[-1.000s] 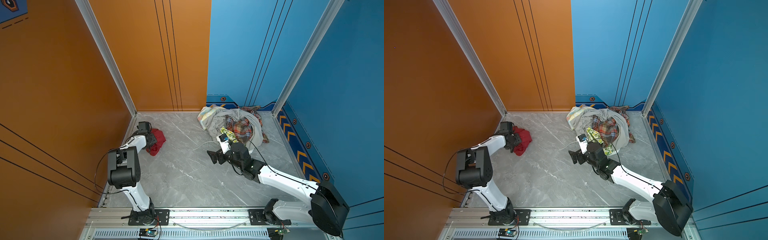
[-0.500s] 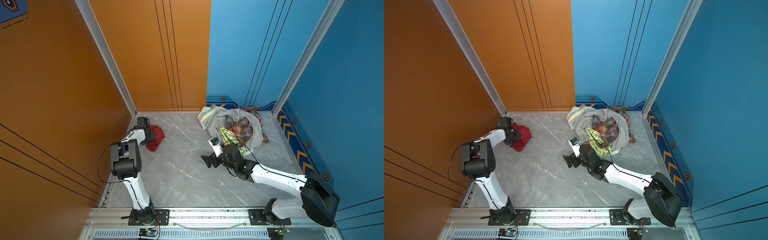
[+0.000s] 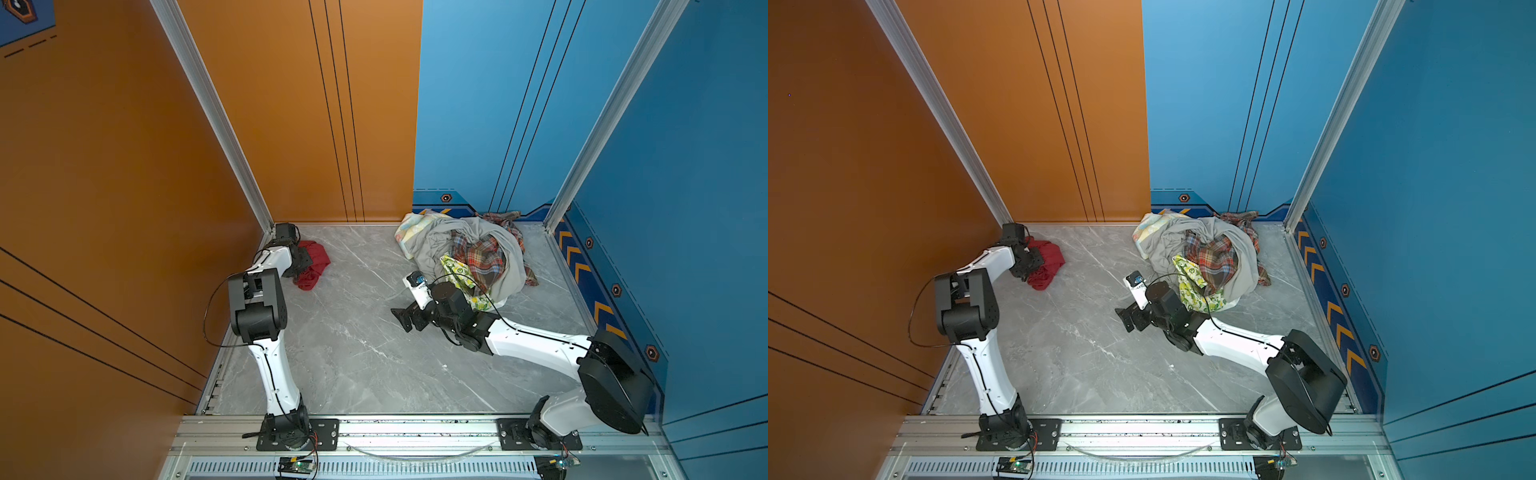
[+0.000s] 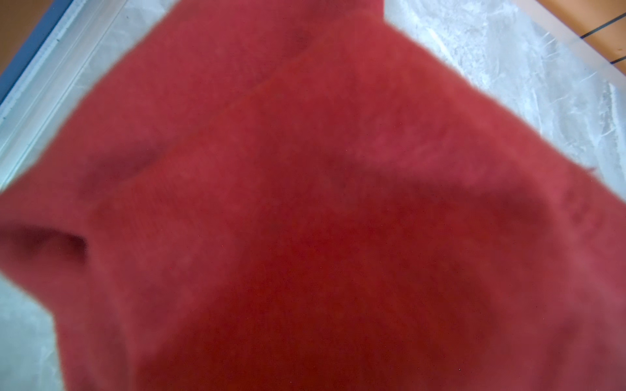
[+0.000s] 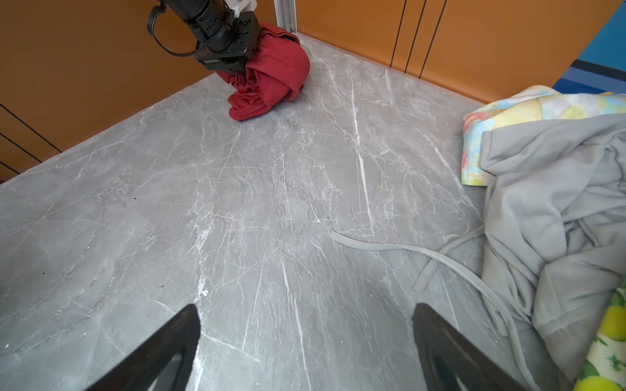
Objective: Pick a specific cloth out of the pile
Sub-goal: 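Lower the red cloth onto the floor and open the left gripper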
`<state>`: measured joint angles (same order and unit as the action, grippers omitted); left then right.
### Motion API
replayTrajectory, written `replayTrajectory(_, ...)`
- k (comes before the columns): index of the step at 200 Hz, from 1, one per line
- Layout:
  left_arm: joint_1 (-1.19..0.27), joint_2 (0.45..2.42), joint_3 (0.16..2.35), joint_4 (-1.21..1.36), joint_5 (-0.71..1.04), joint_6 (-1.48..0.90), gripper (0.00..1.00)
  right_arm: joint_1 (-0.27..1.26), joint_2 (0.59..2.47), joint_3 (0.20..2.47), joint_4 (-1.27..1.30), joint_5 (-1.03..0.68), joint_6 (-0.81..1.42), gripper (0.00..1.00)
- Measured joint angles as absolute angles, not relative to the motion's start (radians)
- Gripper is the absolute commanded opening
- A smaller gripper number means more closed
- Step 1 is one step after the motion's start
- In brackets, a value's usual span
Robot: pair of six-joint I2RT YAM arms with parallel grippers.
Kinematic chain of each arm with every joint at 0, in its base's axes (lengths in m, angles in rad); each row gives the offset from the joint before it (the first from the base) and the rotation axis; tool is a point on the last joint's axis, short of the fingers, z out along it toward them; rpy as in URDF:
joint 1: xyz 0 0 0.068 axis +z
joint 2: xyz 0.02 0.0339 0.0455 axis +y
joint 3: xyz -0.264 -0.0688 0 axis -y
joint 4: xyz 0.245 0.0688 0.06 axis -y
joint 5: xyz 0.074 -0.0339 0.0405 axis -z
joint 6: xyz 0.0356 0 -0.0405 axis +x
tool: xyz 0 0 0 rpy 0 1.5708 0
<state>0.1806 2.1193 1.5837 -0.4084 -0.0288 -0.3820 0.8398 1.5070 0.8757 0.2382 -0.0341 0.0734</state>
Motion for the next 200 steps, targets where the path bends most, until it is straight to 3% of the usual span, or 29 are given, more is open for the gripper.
replayTrajectory(32,0.184,2.119,1.586,-0.416,-0.021,-0.376,0.05,0.840,1.525,0.906,0.224,-0.050,0.055,0.99)
replayTrajectory(53,0.184,2.113,1.586,-0.423,-0.021,-0.360,0.18,0.840,1.526,0.916,0.219,-0.053,0.047,0.99)
replayTrajectory(87,0.184,2.064,1.563,-0.450,-0.014,-0.339,0.53,0.840,1.526,0.917,0.217,-0.054,0.041,0.99)
replayTrajectory(106,0.184,2.016,1.532,-0.468,-0.014,-0.337,0.63,0.840,1.526,0.917,0.217,-0.057,0.041,0.99)
replayTrajectory(154,0.182,1.879,1.464,-0.488,-0.019,-0.328,0.75,0.840,1.481,0.912,0.219,-0.057,0.041,0.99)
replayTrajectory(176,0.177,1.815,1.432,-0.491,-0.025,-0.321,0.85,0.840,1.448,0.894,0.226,-0.057,0.041,1.00)
replayTrajectory(192,0.170,1.771,1.408,-0.490,-0.032,-0.325,1.00,0.840,1.429,0.872,0.244,-0.056,0.044,1.00)
replayTrajectory(200,0.165,1.750,1.397,-0.490,-0.038,-0.325,0.98,0.840,1.421,0.860,0.250,-0.056,0.046,1.00)
